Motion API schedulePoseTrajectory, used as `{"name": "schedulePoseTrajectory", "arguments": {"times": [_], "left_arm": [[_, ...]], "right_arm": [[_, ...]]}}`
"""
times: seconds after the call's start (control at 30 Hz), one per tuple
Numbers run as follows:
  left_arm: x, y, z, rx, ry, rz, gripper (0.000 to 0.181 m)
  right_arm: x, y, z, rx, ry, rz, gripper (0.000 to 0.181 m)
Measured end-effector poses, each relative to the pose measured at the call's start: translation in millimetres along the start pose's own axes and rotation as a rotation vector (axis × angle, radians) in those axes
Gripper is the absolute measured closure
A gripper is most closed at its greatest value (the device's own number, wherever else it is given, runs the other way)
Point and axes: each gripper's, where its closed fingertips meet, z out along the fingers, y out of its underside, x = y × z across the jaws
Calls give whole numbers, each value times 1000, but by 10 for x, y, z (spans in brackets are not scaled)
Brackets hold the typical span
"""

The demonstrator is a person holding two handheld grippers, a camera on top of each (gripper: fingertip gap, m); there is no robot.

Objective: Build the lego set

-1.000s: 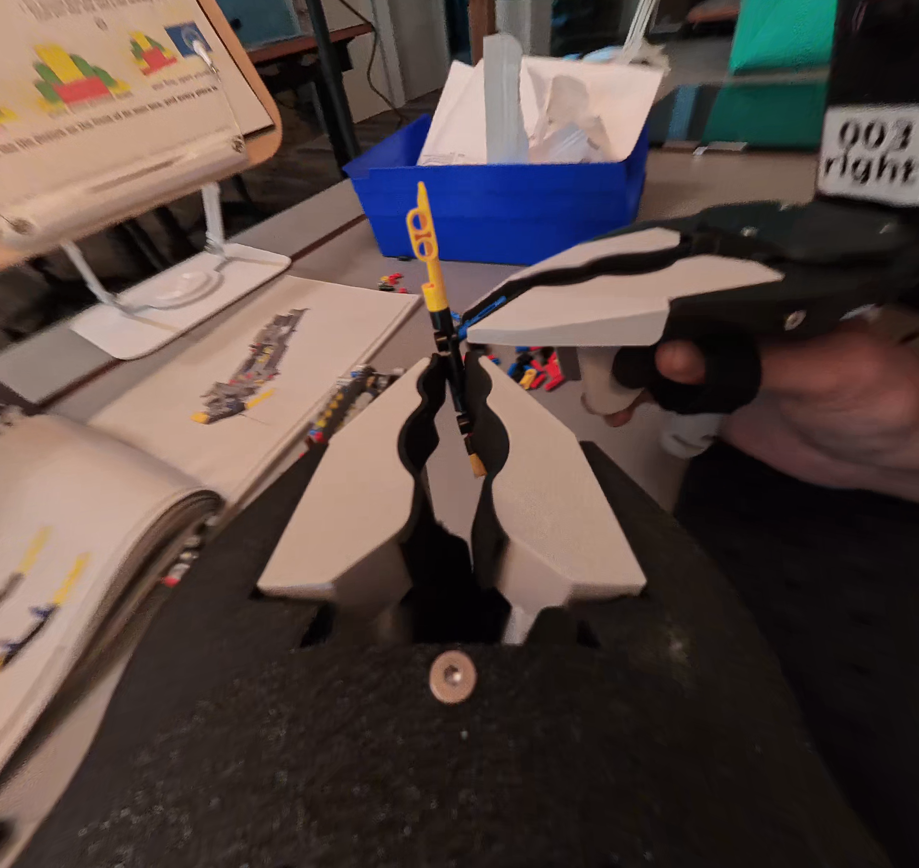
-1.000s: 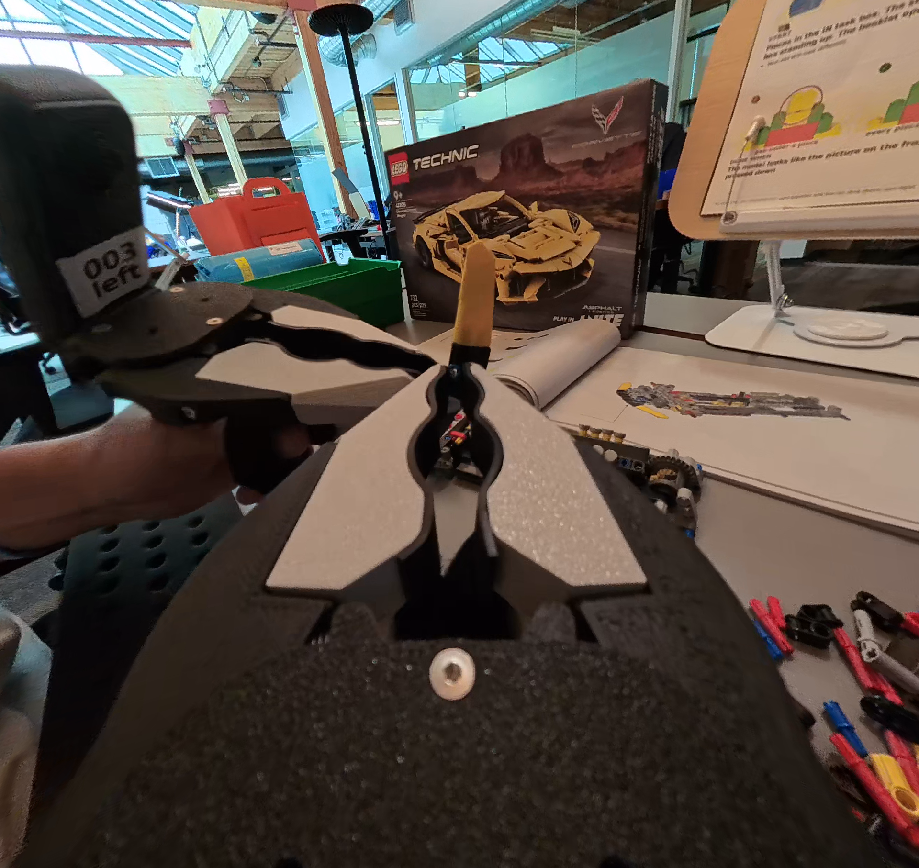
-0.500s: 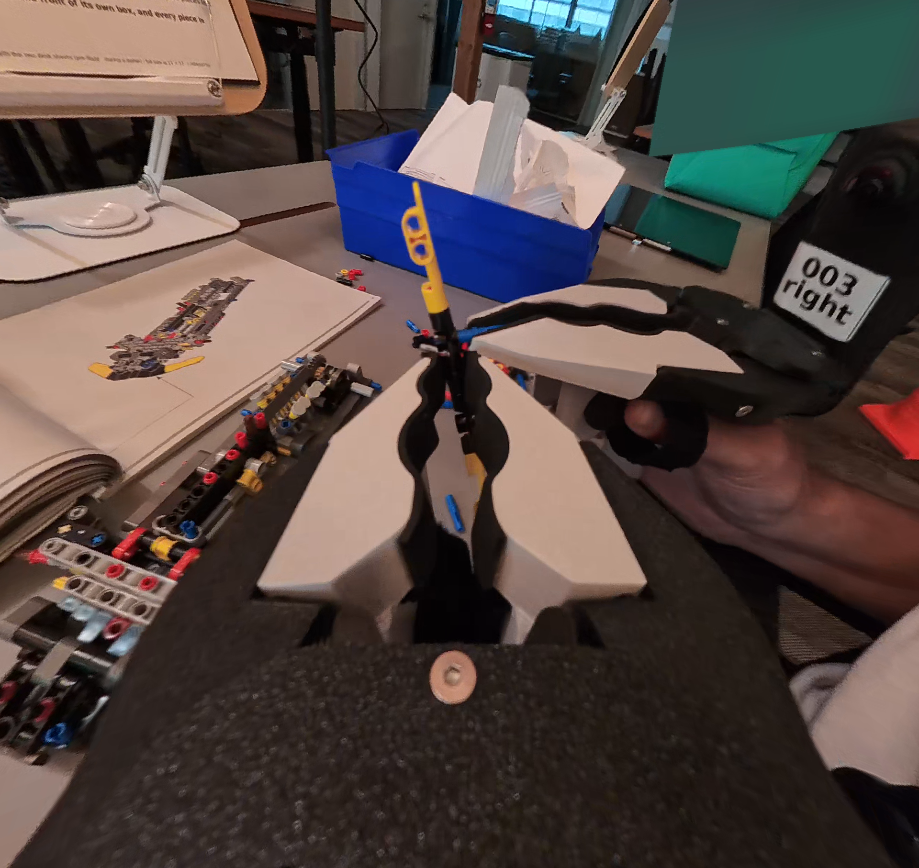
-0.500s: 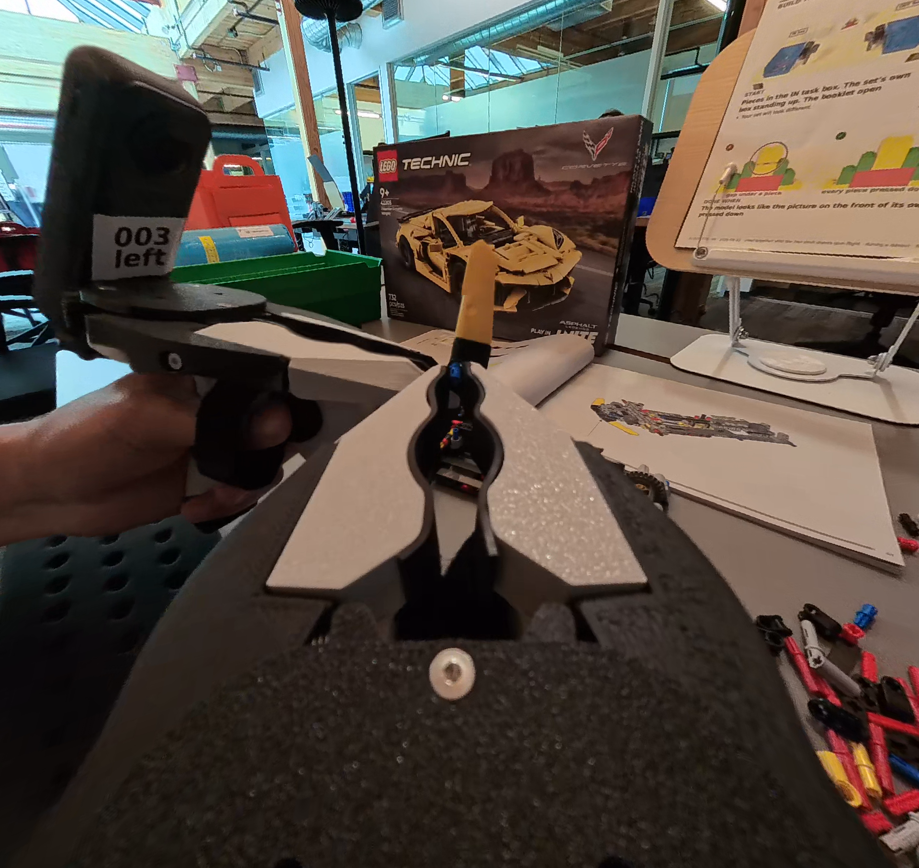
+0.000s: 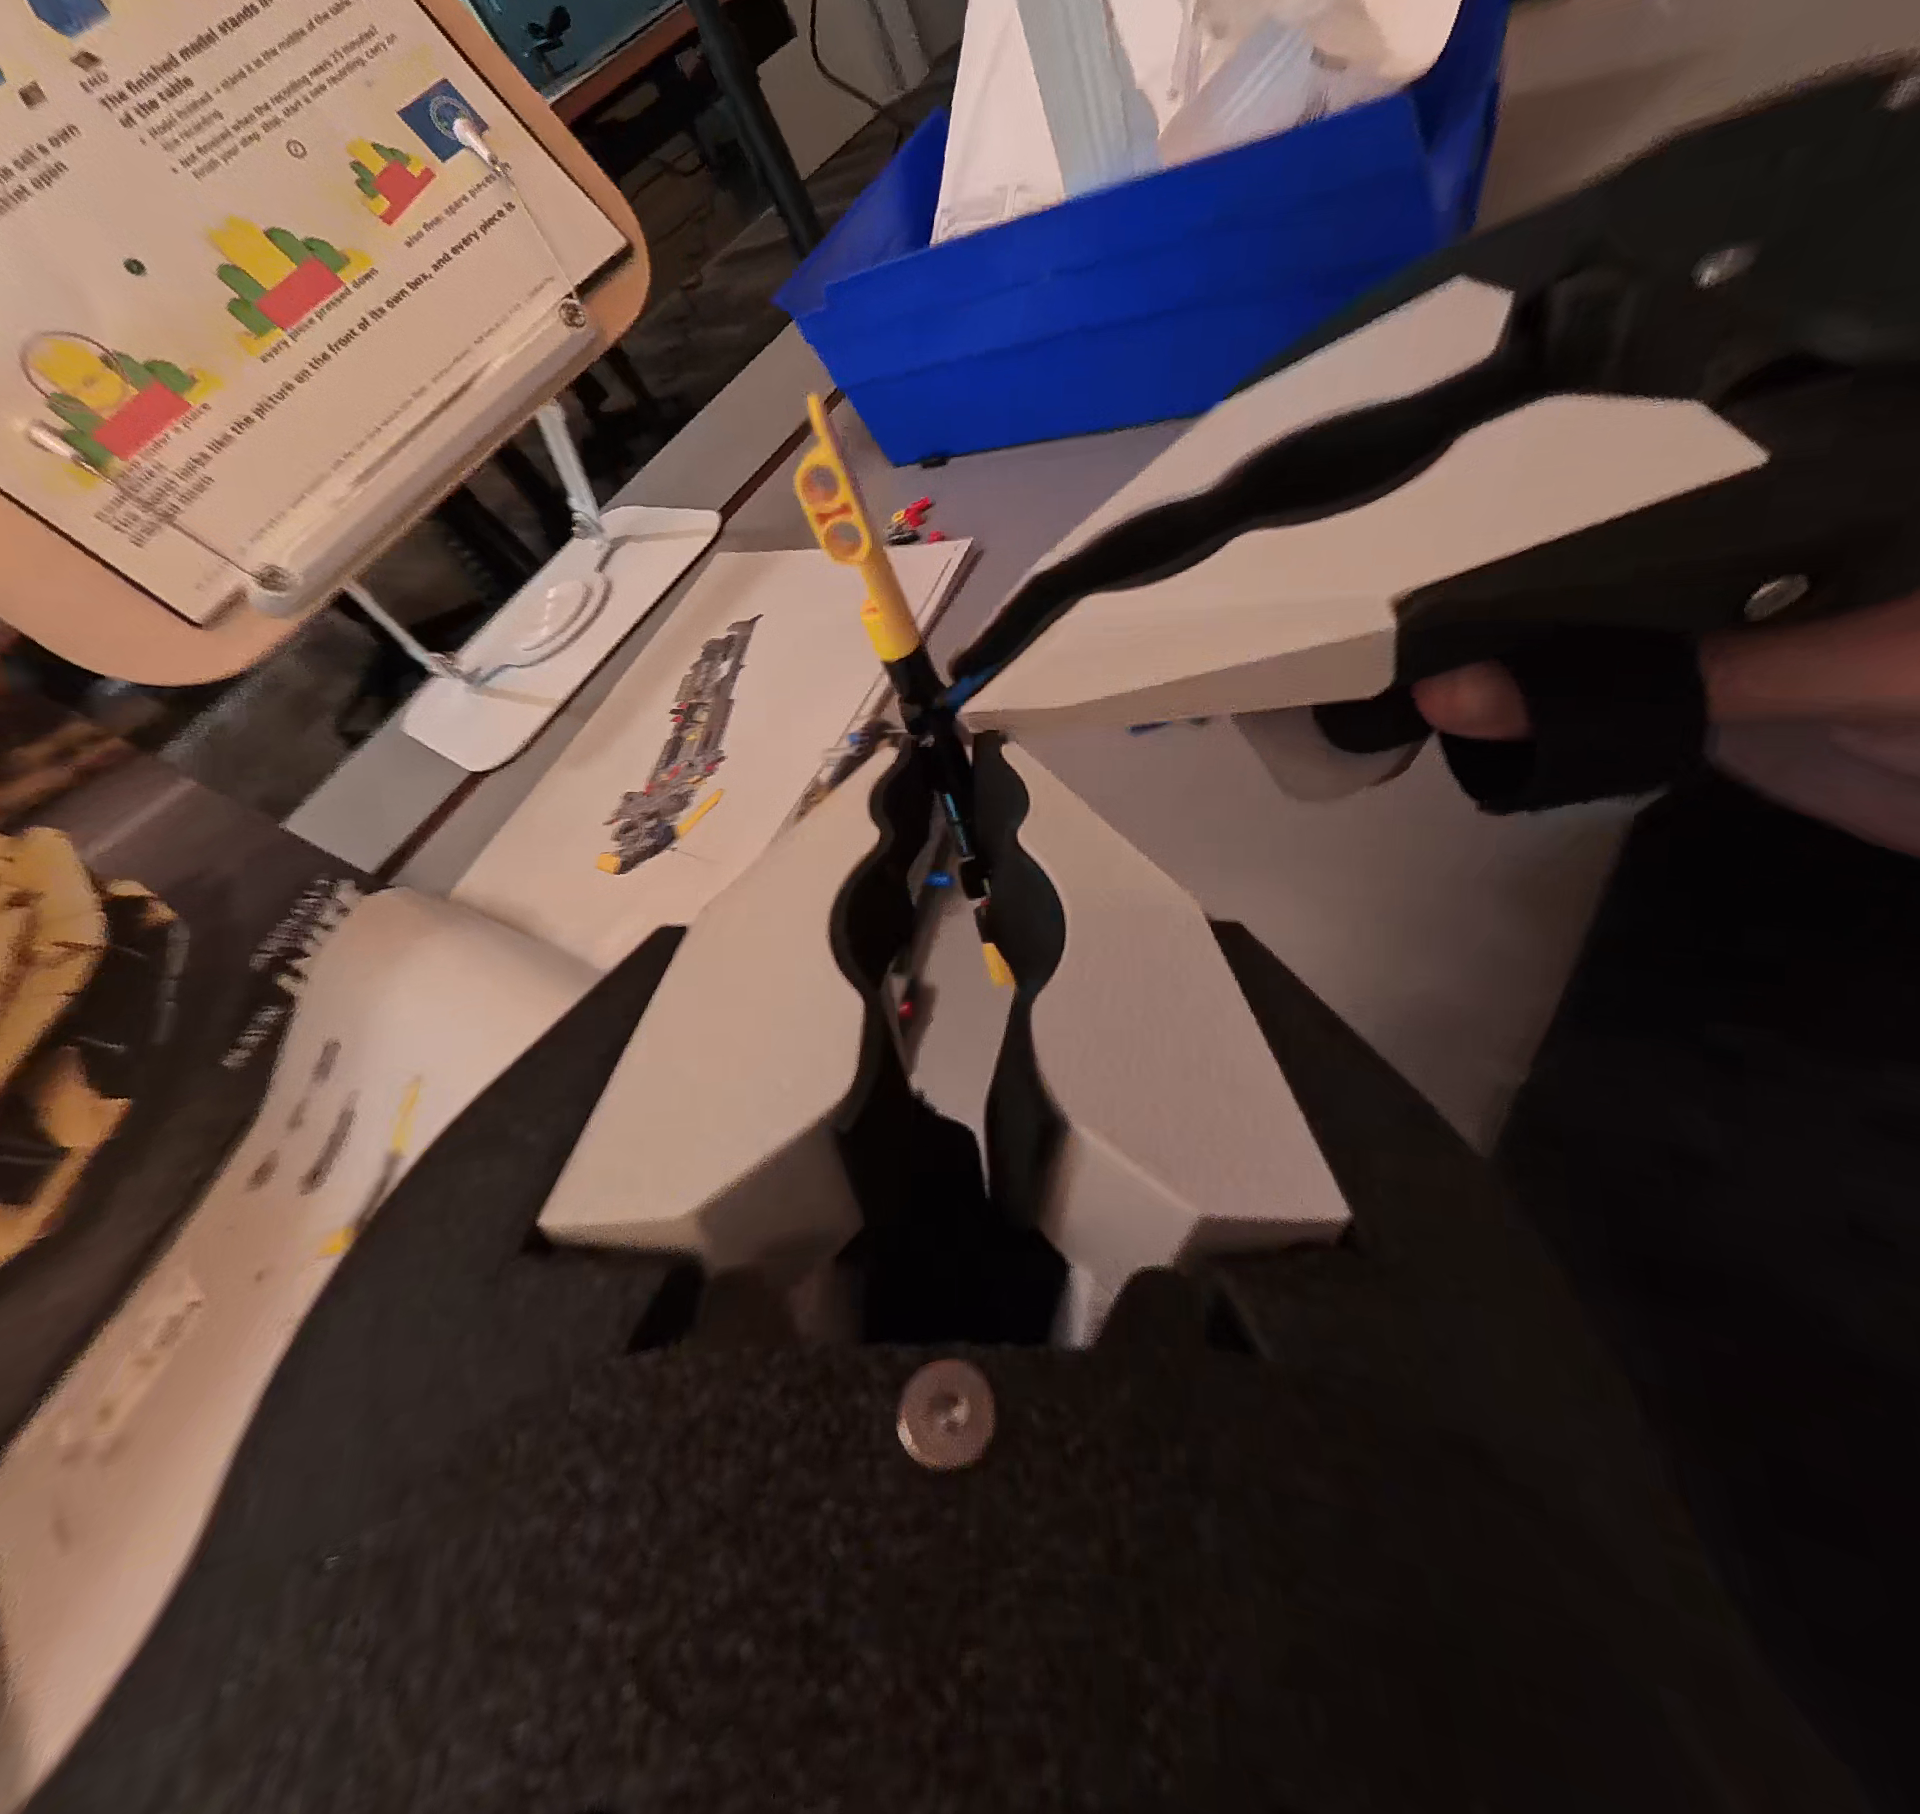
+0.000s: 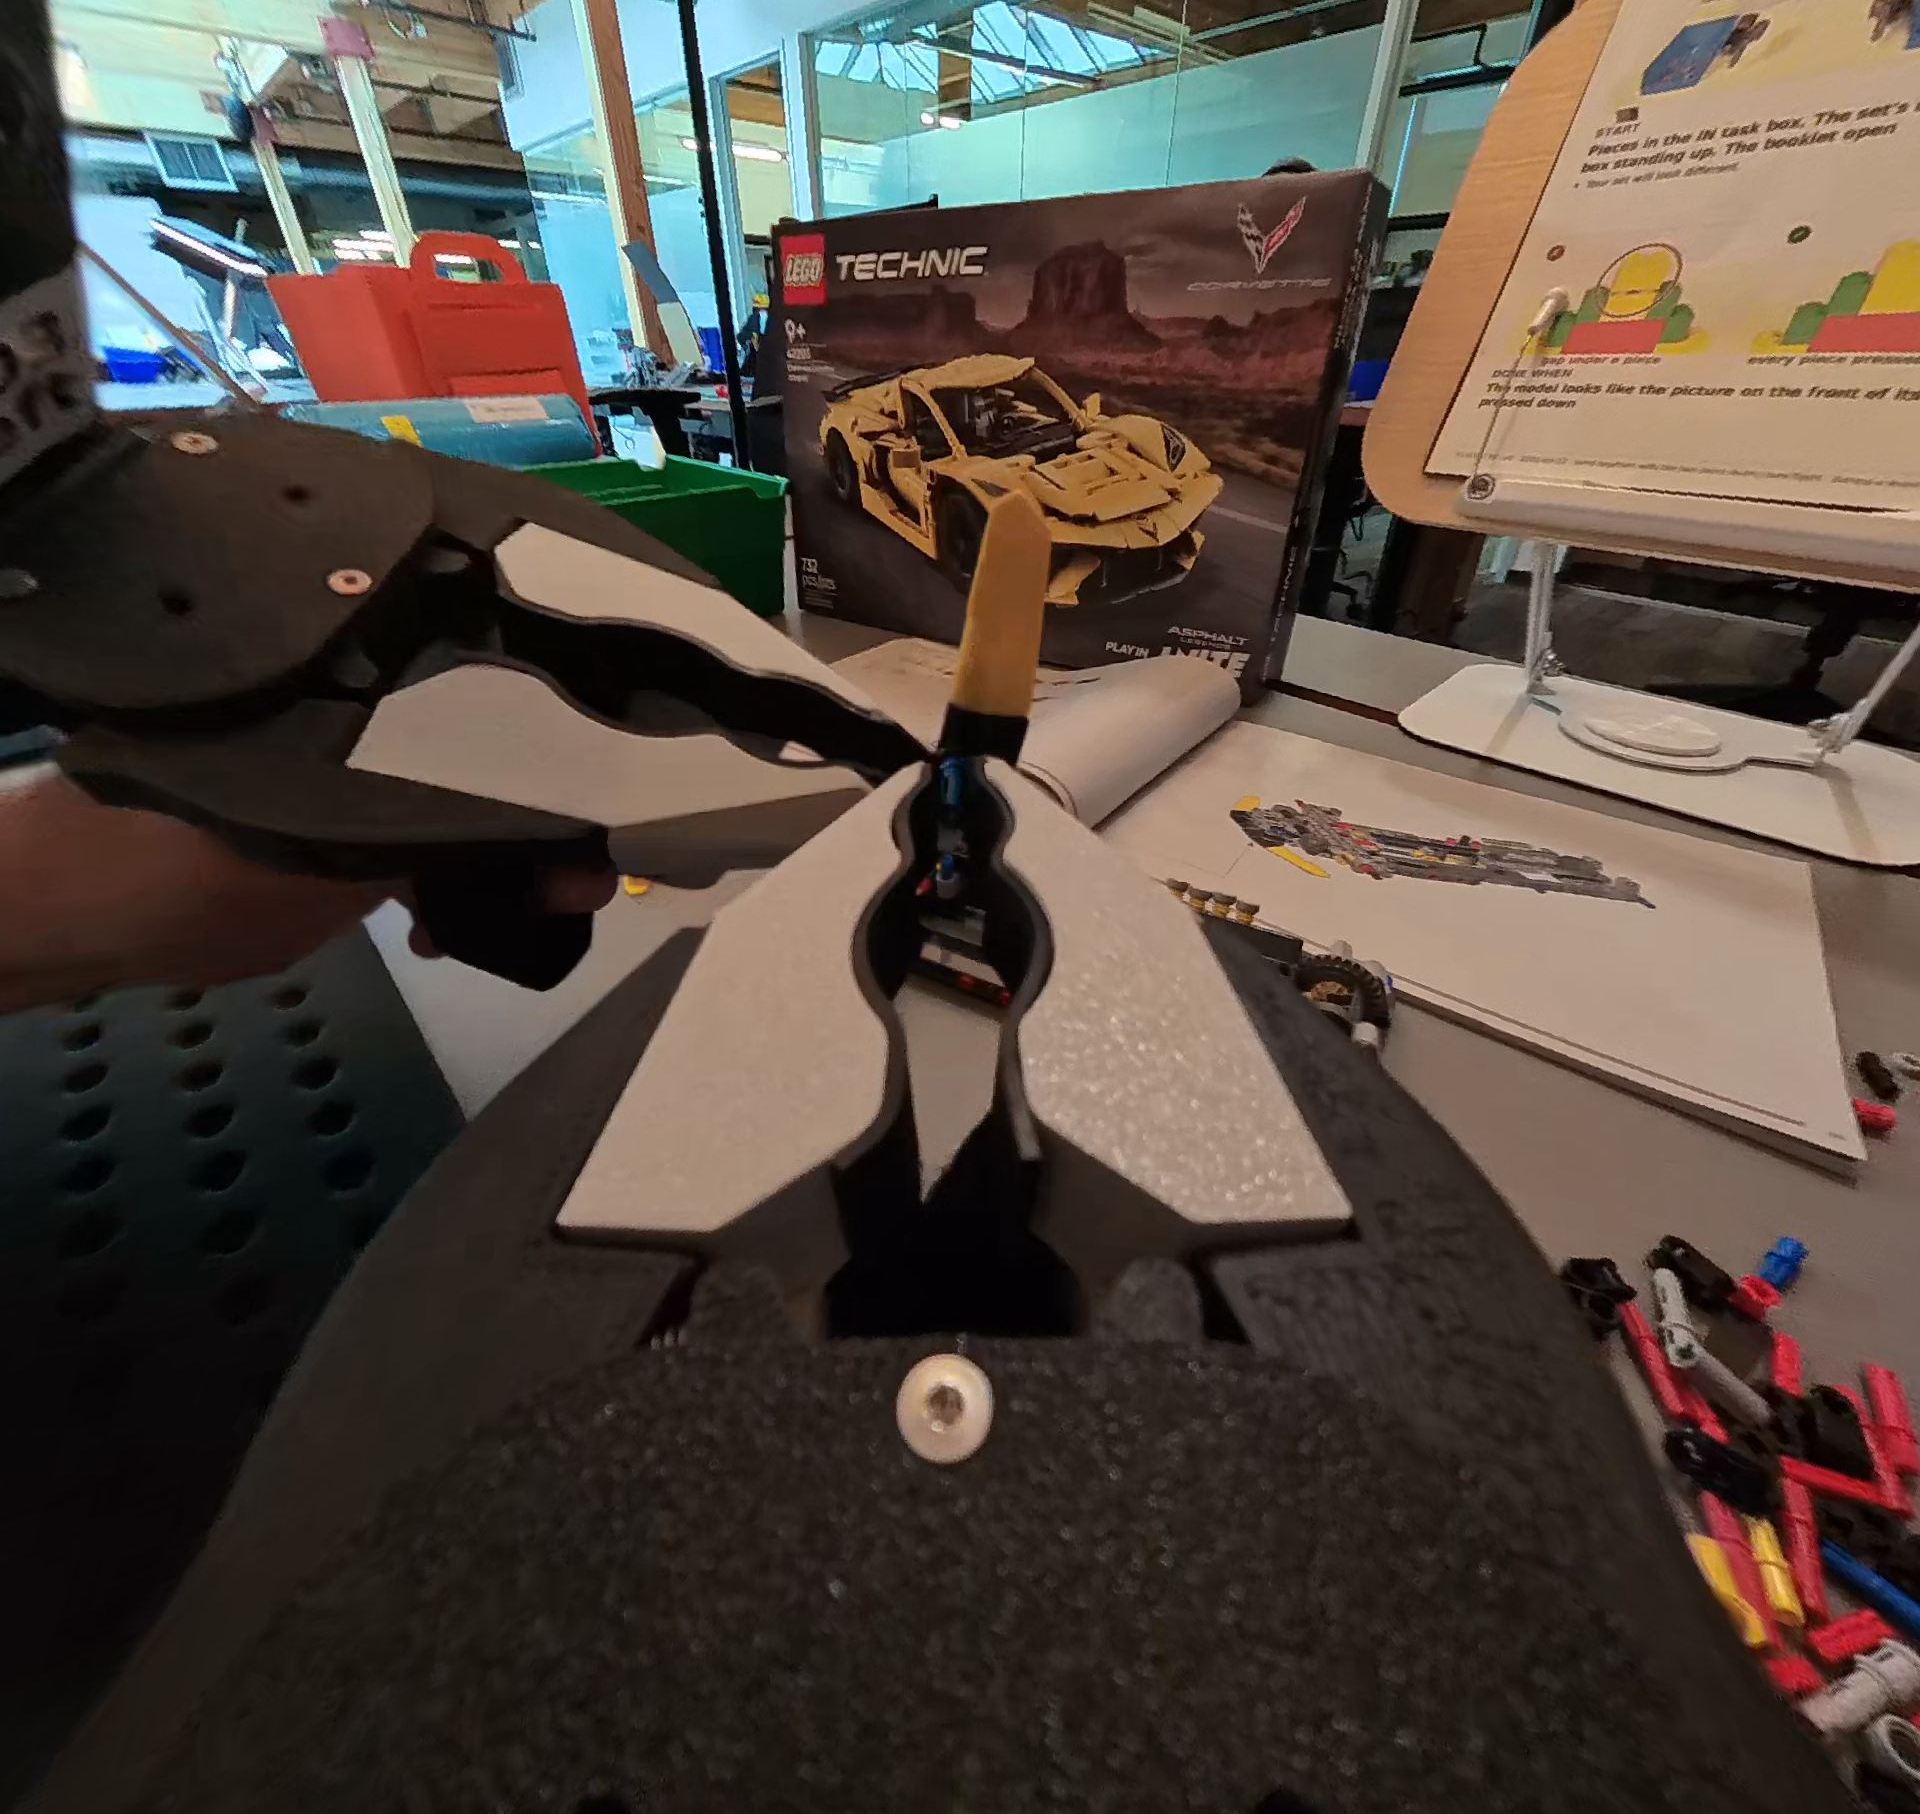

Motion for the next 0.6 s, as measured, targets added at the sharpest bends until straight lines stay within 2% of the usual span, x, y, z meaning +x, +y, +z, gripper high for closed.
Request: {"name": "schedulePoseTrajectory", "arguments": {"times": [0.07,0.13,0.37,0.43,0.5,0.6], "left_arm": [[-10,12,-2,-19,-36,77,175],[13,-17,-18,7,23,-30,175],[40,-33,-39,44,115,-121,174],[37,-58,-52,70,201,-245,175],[56,-29,-58,66,268,-277,174],[169,-177,-184,161,424,-345,174]], "right_arm": [[-2,11,5,-13,13,-31,178],[-12,-20,-7,8,0,-15,178],[-13,-23,1,33,-69,132,178],[-45,-81,-20,72,-137,232,173],[-22,-158,-98,112,-229,364,156],[-41,-226,-176,154,-428,593,143]]}}
